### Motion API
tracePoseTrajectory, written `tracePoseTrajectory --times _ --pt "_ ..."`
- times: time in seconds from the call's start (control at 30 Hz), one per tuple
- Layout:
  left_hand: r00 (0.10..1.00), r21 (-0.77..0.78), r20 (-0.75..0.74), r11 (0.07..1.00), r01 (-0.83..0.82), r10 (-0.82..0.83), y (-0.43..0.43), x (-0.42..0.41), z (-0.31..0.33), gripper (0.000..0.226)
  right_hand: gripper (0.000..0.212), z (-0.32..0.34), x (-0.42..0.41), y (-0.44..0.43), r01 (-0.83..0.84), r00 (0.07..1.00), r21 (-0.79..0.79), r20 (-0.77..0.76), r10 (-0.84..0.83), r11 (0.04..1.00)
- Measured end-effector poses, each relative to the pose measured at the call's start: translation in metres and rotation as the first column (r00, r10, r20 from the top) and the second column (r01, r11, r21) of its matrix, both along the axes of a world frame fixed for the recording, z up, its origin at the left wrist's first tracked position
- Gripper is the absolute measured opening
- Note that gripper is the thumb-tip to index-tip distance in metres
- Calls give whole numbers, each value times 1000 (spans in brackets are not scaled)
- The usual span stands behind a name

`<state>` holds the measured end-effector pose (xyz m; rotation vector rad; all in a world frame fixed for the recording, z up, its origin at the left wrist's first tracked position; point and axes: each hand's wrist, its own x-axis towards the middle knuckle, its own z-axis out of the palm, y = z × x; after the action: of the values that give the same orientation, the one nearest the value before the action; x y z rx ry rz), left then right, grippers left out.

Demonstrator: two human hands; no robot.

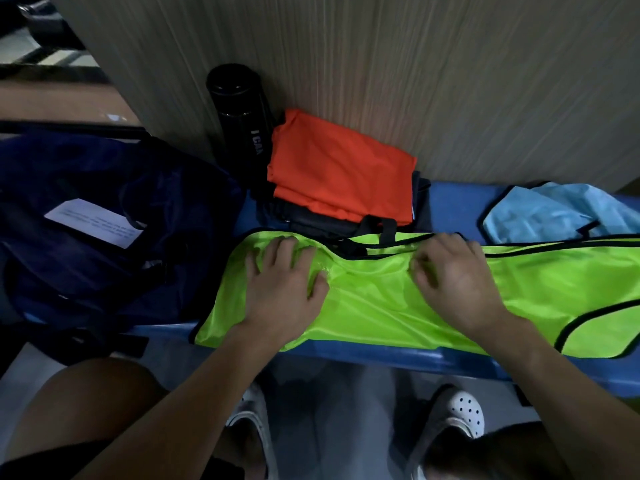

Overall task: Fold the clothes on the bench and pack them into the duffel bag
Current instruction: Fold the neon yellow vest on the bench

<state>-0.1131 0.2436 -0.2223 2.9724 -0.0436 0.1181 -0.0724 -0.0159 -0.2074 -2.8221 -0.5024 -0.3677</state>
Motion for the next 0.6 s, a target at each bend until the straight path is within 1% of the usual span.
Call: tracePoseTrajectory --times 0.1,0.17,0.2,0.27,0.33,0.4,0.43,0.5,0.53,0.57,0.6 --pt "993 36 -110 998 49 -45 0 -4 -7 69 48 -13 -8 -1 26 985 -164 -163 -54 986" --pt "984 54 -167 996 68 -58 3 -4 -11 71 57 -17 -9 -6 29 963 -203 -259 -82 979" --pt "981 61 -183 995 81 -69 5 -4 -11 72 60 -15 -8 -7 26 958 -204 -274 -82 979" --pt "972 80 -214 990 113 -93 10 -6 -9 74 60 -10 -10 -6 37 970 -166 -230 -75 985" --pt "962 89 -243 985 149 -124 17 -11 -7 75 52 -5 -14 -3 36 988 -104 -144 -51 994" --pt "961 59 -241 987 151 -132 20 -17 0 73 48 -3 -15 -4 27 998 -90 -47 -32 996" --pt "974 18 -193 992 125 -119 19 -19 5 71 46 -2 -15 -4 34 999 -87 -9 -35 996" --pt "995 -86 4 991 99 -100 14 -18 16 59 37 -2 -12 -6 51 999 -70 0 -51 996" --pt "988 -111 113 986 122 -109 12 -17 18 51 31 -3 -11 -6 51 999 -59 -11 -51 997" --pt "972 -123 187 979 164 -140 10 -15 18 46 26 -5 -11 -6 43 999 -48 -25 -44 998" --pt "959 -132 218 968 215 -183 8 -12 18 43 23 -6 -11 -6 34 999 -39 -35 -35 999"
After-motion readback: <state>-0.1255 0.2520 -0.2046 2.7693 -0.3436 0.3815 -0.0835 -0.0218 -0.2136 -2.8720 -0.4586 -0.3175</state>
